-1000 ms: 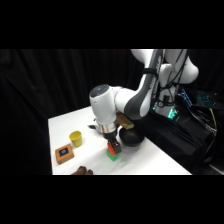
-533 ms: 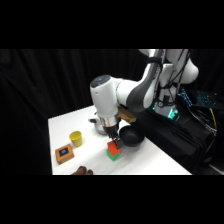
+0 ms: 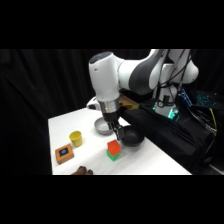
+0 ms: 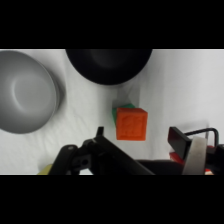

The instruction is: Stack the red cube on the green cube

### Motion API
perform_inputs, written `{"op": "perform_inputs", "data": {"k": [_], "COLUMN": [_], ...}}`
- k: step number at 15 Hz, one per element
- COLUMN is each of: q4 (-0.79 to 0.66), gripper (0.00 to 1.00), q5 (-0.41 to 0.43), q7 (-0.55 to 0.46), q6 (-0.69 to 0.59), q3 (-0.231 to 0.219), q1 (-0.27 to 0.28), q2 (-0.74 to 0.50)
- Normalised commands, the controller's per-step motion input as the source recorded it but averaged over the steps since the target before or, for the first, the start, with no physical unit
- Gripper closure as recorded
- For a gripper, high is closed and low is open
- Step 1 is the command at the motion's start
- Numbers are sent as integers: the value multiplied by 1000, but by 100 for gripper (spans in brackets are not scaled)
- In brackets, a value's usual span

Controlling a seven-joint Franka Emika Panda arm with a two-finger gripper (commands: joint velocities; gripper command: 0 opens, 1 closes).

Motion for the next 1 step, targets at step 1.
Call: {"op": "perform_inputs", "data": {"k": [1], "q4": [51], "gripper": [0], "q5": [71], "q7": [0], "q6": [-335], "q3": [22], "q1": [-22], "q2": [-244]}}
